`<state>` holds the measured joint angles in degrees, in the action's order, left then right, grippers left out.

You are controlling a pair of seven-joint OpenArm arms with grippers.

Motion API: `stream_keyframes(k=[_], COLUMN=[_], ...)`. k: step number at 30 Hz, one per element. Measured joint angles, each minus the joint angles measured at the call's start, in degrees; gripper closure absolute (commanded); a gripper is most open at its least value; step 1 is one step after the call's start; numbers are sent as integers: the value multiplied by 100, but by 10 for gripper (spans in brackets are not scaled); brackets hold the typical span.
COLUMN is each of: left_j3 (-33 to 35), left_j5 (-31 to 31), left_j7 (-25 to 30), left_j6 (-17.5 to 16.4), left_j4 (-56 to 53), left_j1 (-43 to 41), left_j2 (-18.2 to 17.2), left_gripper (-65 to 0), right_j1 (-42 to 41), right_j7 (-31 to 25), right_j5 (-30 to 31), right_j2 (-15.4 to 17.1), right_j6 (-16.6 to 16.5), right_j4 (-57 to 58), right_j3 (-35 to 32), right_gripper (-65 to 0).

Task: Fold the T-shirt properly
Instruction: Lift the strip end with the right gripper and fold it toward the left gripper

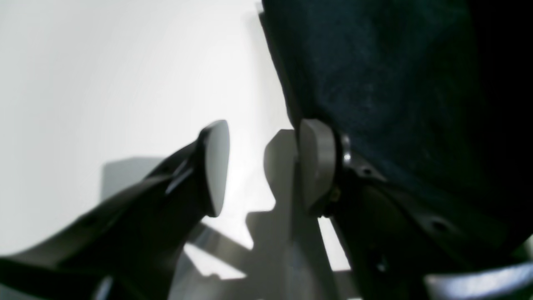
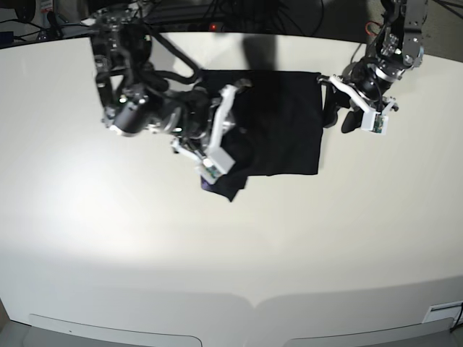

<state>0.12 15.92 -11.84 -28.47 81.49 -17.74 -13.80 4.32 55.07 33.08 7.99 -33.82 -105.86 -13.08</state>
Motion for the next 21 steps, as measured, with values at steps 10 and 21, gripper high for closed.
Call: stream_keyframes(k=[10, 21], left_j3=[0, 0], left_j5=[17, 17], left_j7=[-11, -17], left_j6=[2, 0], left_j4=[0, 0], left_j1=[0, 0], left_j2=[2, 2], left_gripper=[-270, -270], right_j1=[-2, -114], right_j7=[-131, -400], right_j5=[-697, -745], right_j2=[-997, -1609], right_j6=[63, 63], right_j4=[435, 1185], right_j3=[-457, -612], right_gripper=[0, -37])
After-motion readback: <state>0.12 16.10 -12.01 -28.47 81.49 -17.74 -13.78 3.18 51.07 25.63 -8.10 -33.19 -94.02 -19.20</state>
